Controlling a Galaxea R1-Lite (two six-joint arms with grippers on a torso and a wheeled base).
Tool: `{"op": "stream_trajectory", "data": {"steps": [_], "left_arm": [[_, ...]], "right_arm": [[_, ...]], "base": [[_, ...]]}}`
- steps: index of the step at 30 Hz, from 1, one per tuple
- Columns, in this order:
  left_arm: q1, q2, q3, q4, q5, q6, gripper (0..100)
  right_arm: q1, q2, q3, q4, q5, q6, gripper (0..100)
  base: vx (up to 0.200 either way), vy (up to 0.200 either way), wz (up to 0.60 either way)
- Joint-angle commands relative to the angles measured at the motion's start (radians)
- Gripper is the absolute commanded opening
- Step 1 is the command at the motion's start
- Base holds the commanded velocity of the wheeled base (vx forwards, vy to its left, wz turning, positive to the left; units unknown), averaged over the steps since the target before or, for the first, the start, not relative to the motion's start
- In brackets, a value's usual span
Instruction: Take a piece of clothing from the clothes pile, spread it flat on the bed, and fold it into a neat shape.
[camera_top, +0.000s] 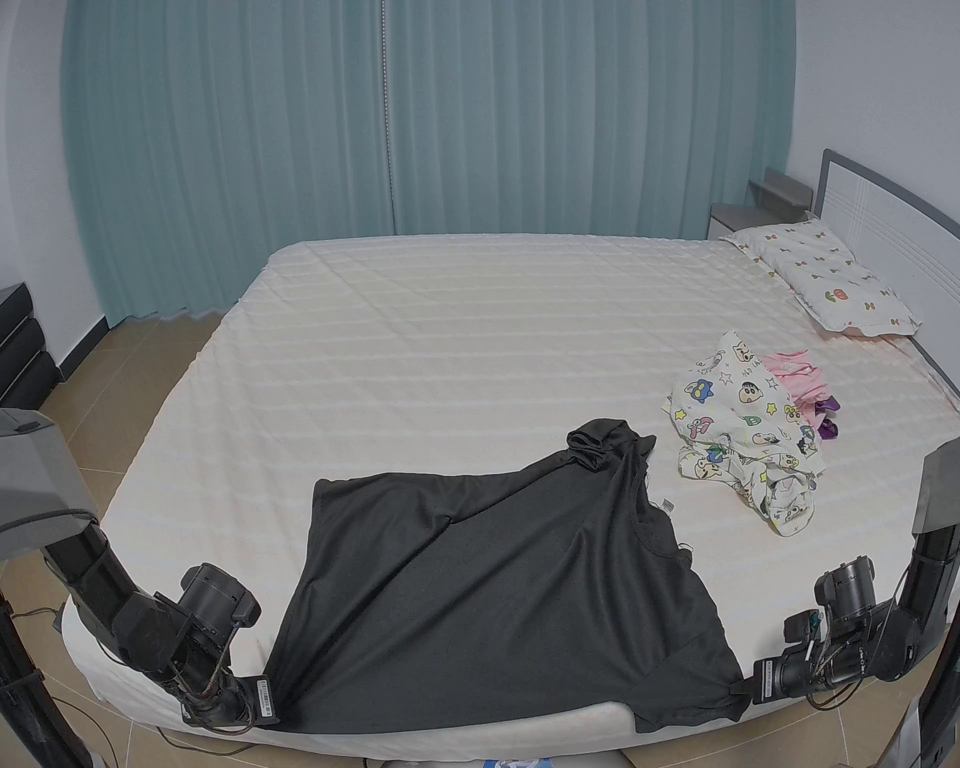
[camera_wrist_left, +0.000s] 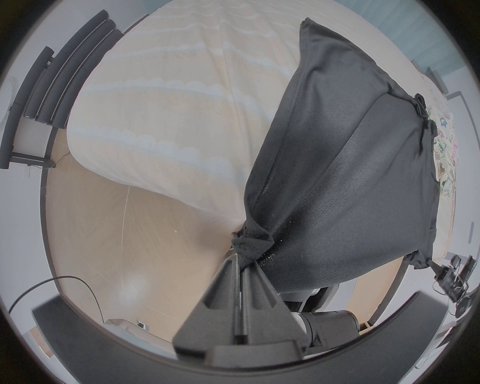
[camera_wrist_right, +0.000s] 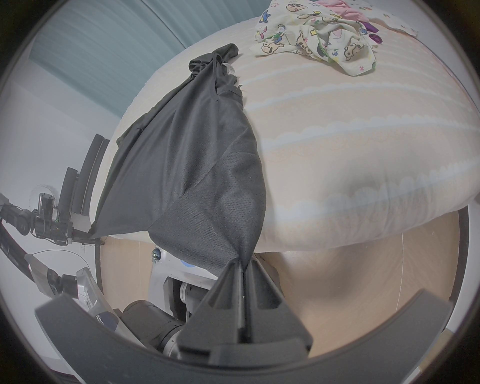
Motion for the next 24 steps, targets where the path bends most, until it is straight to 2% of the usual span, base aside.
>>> {"op": "stream_trajectory", "data": {"steps": [1,2,3,6,10,14,18,24], "left_arm": [[-0.003,0.016,-0.005,-0.006,-0.003,-0.002,0],[-0.003,0.019,-0.007,-0.008,-0.004,-0.004,0],[-0.004,0.026,-0.012,-0.008,-0.006,-0.005,100],[-0.006,0.037,-0.03,-0.011,-0.006,-0.016,100],[0.014,0.029,-0.042,-0.017,-0.011,-0.024,100],[0.083,0.003,-0.065,-0.044,-0.018,-0.027,100],[0.12,-0.012,-0.076,-0.13,-0.073,-0.082,100],[0.119,-0.001,-0.076,-0.231,-0.101,-0.162,100]], "right_arm": [[0.0,0.03,-0.005,-0.001,0.0,0.0,100],[0.0,0.04,-0.005,-0.009,0.0,0.0,100],[0.0,0.044,-0.008,-0.012,0.001,0.0,100],[-0.003,0.034,-0.025,-0.049,0.012,0.012,100],[-0.051,0.017,-0.067,-0.132,0.052,0.052,100],[-0.082,0.026,-0.182,-0.143,0.063,0.15,100],[-0.066,0.08,-0.337,-0.132,0.057,0.281,100],[-0.046,0.215,-0.518,-0.124,0.047,0.321,100]], "base": [[0.0,0.0,0.0],[0.0,0.0,0.0],[0.0,0.0,0.0],[0.0,0.0,0.0],[0.0,0.0,0.0],[0.0,0.0,0.0],[0.0,0.0,0.0],[0.0,0.0,0.0]]}}
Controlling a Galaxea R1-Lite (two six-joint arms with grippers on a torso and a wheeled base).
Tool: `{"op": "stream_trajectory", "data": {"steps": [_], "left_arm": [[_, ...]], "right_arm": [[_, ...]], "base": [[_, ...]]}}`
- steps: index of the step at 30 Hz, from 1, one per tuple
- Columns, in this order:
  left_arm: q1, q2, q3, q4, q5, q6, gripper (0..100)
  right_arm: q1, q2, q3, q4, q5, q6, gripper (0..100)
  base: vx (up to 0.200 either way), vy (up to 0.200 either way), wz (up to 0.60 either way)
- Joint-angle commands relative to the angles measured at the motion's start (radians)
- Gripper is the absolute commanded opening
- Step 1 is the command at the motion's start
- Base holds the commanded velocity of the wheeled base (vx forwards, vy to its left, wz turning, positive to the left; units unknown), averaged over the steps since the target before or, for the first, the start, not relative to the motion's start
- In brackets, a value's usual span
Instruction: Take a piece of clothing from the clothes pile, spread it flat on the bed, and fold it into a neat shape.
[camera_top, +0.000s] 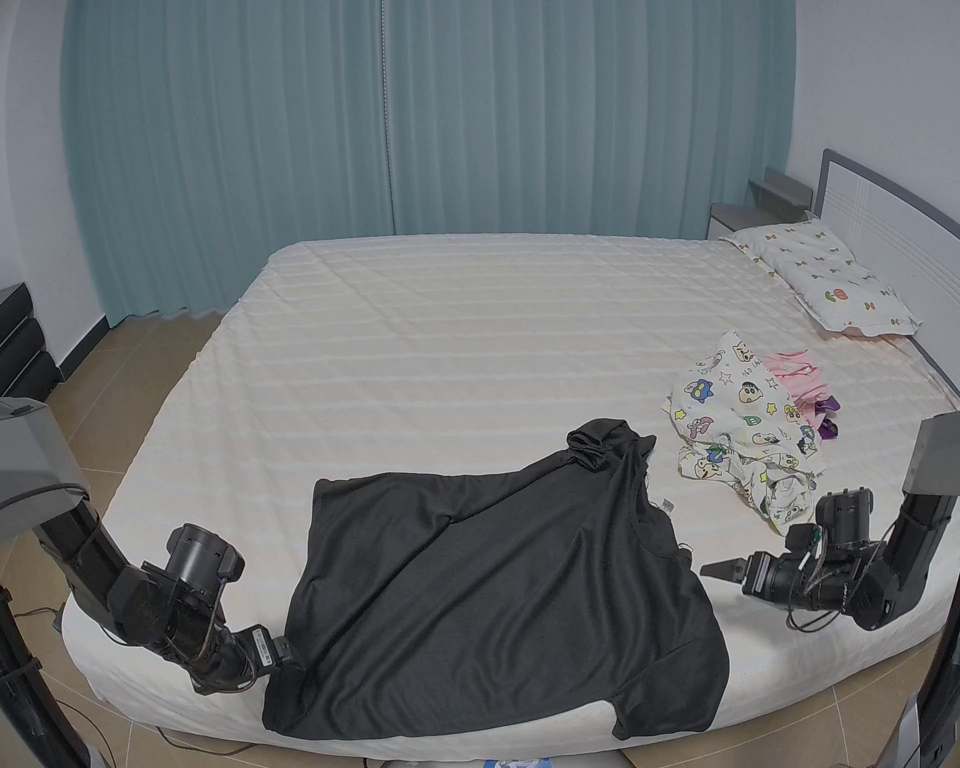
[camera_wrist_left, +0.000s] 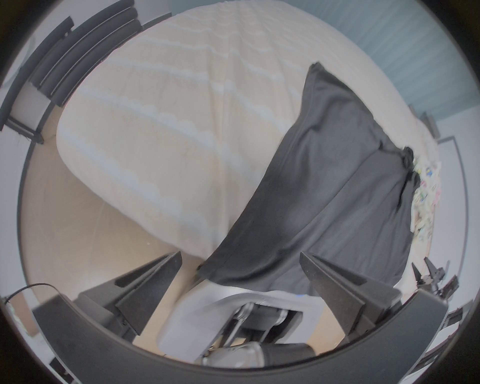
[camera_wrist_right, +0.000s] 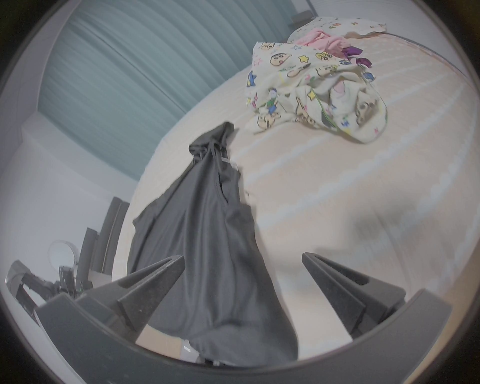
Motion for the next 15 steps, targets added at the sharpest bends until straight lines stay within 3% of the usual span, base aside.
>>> {"op": "stream_trajectory", "data": {"steps": [1,13,14,15], "left_arm": [[0.02,-0.001,-0.007,-0.089,-0.034,-0.063,100],[0.031,0.002,-0.014,-0.104,-0.063,-0.087,100],[0.033,0.002,-0.014,-0.106,-0.063,-0.087,100],[0.036,0.002,-0.014,-0.106,-0.063,-0.087,100]], "right_arm": [[0.02,0.163,-0.197,0.017,-0.006,0.044,100],[0.072,0.244,-0.427,0.212,-0.006,0.084,100],[0.079,0.253,-0.438,0.216,-0.008,0.084,0],[0.082,0.258,-0.442,0.224,-0.012,0.084,0]], "base": [[0.0,0.0,0.0],[0.0,0.0,0.0],[0.0,0.0,0.0],[0.0,0.0,0.0]]}}
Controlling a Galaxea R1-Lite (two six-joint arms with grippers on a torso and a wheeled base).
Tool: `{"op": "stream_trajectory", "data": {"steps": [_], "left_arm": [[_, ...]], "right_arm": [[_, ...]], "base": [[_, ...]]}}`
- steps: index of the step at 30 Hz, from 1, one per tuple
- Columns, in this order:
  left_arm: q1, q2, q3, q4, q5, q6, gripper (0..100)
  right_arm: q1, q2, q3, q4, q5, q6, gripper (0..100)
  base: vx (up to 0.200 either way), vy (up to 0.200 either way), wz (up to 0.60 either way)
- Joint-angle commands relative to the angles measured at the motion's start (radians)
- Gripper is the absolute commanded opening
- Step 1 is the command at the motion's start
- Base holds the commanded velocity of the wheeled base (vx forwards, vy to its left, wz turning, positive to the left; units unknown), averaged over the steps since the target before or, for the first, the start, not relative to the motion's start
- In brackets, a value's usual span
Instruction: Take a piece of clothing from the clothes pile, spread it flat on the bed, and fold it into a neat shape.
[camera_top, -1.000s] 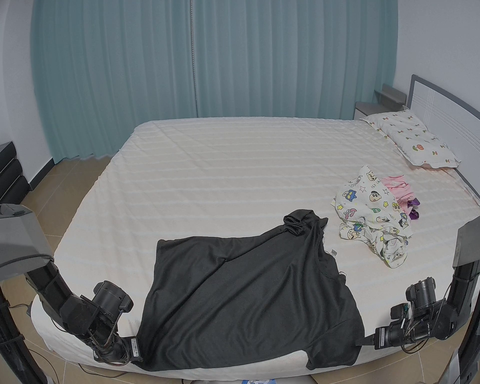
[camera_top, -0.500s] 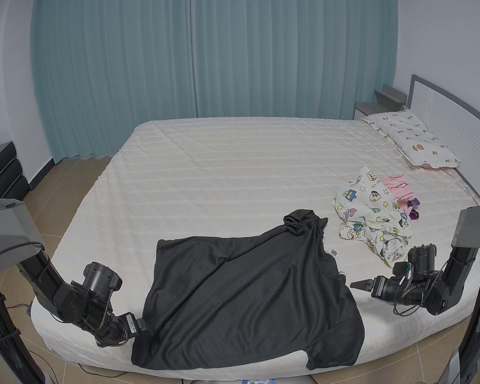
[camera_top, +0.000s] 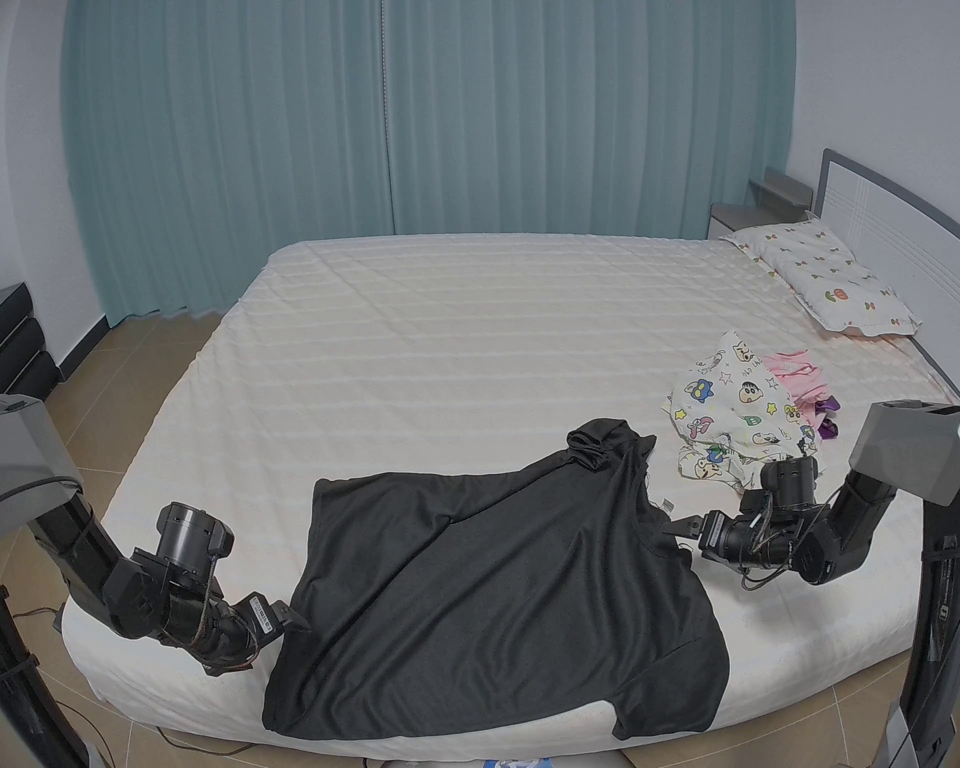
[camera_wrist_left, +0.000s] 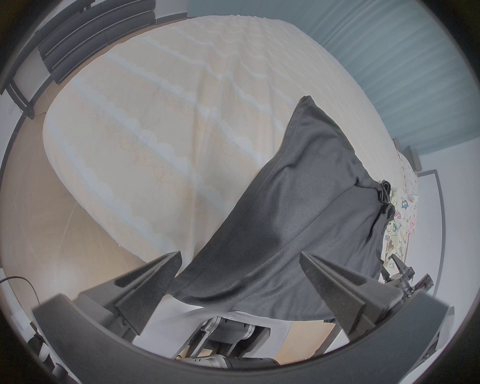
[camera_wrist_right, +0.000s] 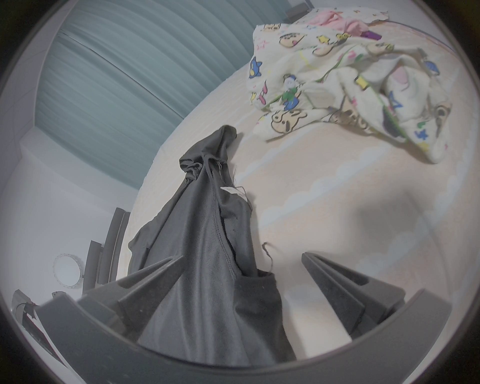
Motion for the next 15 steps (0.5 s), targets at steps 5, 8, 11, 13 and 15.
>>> {"op": "stream_trajectory", "data": {"steps": [5,8,11,13,15], "left_arm": [[0.012,0.003,0.0,-0.002,-0.001,0.0,100],[0.012,0.003,0.0,0.0,-0.001,0.0,100],[0.012,0.003,0.0,0.001,-0.001,0.001,100],[0.012,0.002,0.0,0.001,-0.001,0.001,100],[0.012,0.002,0.0,0.001,-0.001,0.001,100]], "right_arm": [[0.019,0.049,-0.034,0.058,-0.02,-0.007,0],[0.005,0.031,-0.014,0.058,-0.028,-0.007,0],[-0.022,0.0,0.029,0.055,-0.037,-0.01,0],[-0.039,-0.018,0.062,0.049,-0.037,-0.013,0],[-0.047,-0.023,0.076,0.046,-0.037,-0.015,0]], "base": [[0.0,0.0,0.0],[0.0,0.0,0.0],[0.0,0.0,0.0],[0.0,0.0,0.0],[0.0,0.0,0.0]]}}
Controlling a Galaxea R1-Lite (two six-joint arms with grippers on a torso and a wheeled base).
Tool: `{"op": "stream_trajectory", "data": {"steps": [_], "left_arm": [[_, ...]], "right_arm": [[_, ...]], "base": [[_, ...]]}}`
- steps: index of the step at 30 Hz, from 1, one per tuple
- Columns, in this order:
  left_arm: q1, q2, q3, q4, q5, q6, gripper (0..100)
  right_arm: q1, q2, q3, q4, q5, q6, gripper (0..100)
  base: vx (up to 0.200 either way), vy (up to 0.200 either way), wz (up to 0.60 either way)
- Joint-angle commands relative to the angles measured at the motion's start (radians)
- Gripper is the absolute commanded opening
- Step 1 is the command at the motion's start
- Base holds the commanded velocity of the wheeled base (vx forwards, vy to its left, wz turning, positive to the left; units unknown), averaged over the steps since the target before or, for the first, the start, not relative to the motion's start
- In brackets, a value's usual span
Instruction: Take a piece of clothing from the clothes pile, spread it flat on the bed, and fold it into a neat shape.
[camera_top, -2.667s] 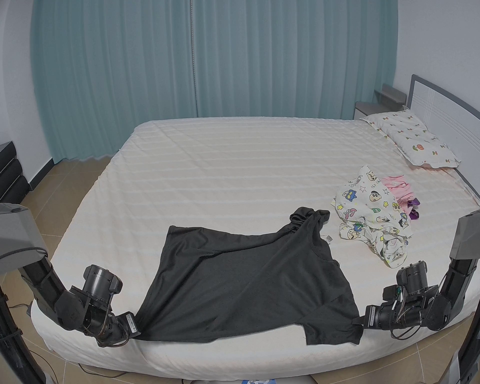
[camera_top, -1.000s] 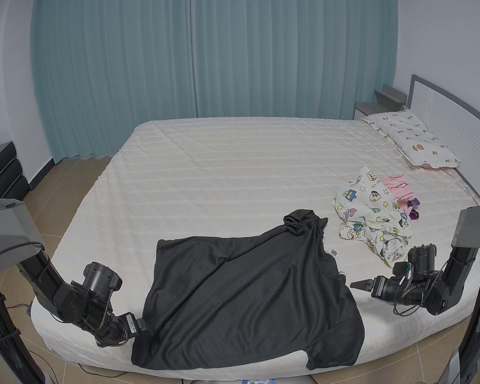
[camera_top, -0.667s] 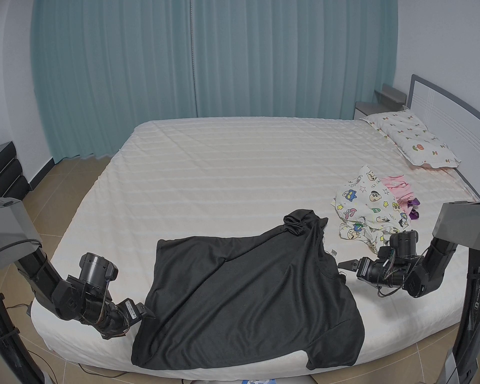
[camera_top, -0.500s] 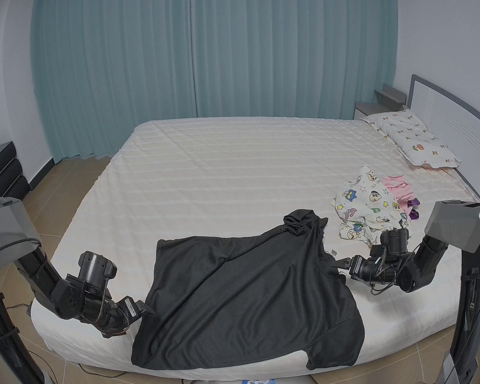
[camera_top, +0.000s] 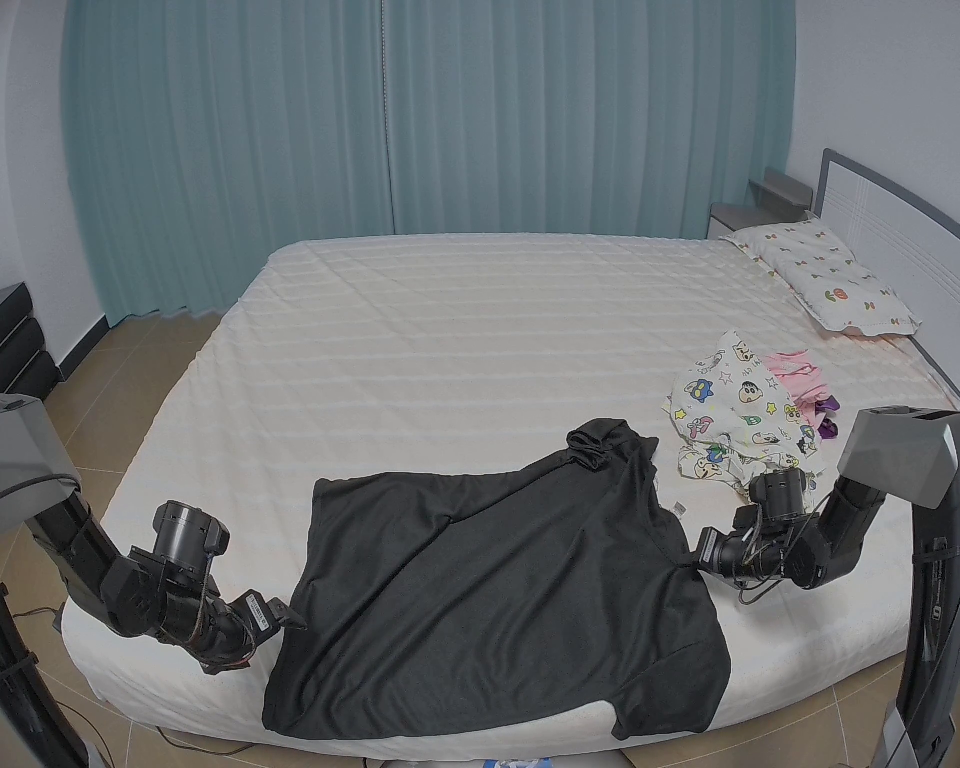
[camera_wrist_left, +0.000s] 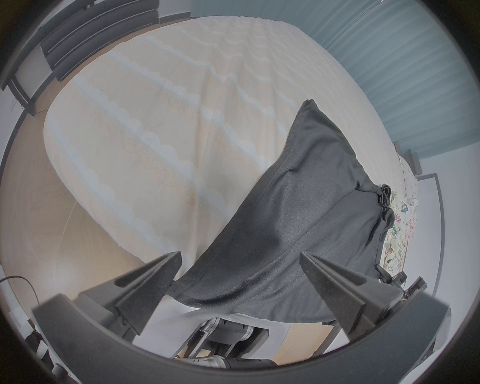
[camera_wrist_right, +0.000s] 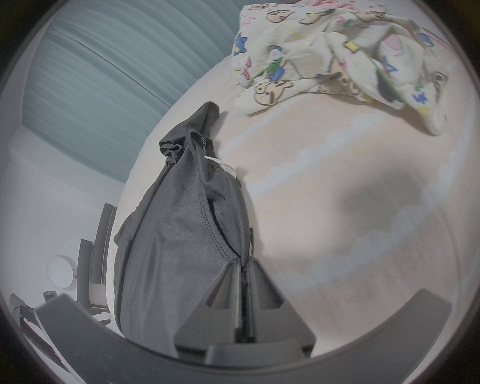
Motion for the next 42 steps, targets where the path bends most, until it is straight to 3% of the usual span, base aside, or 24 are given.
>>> {"op": "stream_trajectory", "data": {"steps": [1,6,7,15,24,33,42], "left_arm": [[-0.001,0.0,0.002,0.002,0.0,0.0,100],[-0.001,-0.001,0.002,0.004,0.0,0.001,100],[-0.001,-0.003,0.003,0.005,0.0,0.003,100],[-0.003,-0.001,0.003,0.007,0.0,0.003,100],[-0.017,-0.009,0.005,0.001,0.0,0.005,100],[-0.02,0.002,0.002,-0.001,-0.001,0.003,100],[-0.02,0.0,0.003,-0.002,-0.001,0.005,100]], "right_arm": [[-0.033,-0.043,0.058,-0.007,-0.001,-0.01,0],[-0.04,-0.049,0.081,-0.007,-0.001,-0.016,0],[-0.04,-0.063,0.098,-0.006,-0.001,-0.025,100],[-0.059,-0.1,0.128,-0.004,-0.005,-0.065,100],[-0.051,-0.246,0.256,-0.032,0.01,0.019,100],[-0.05,-0.186,0.406,-0.372,0.048,0.156,100],[-0.05,-0.187,0.44,-0.42,0.05,0.217,100]], "base": [[0.0,0.0,0.0],[0.0,0.0,0.0],[0.0,0.0,0.0],[0.0,0.0,0.0],[0.0,0.0,0.0],[0.0,0.0,0.0],[0.0,0.0,0.0]]}}
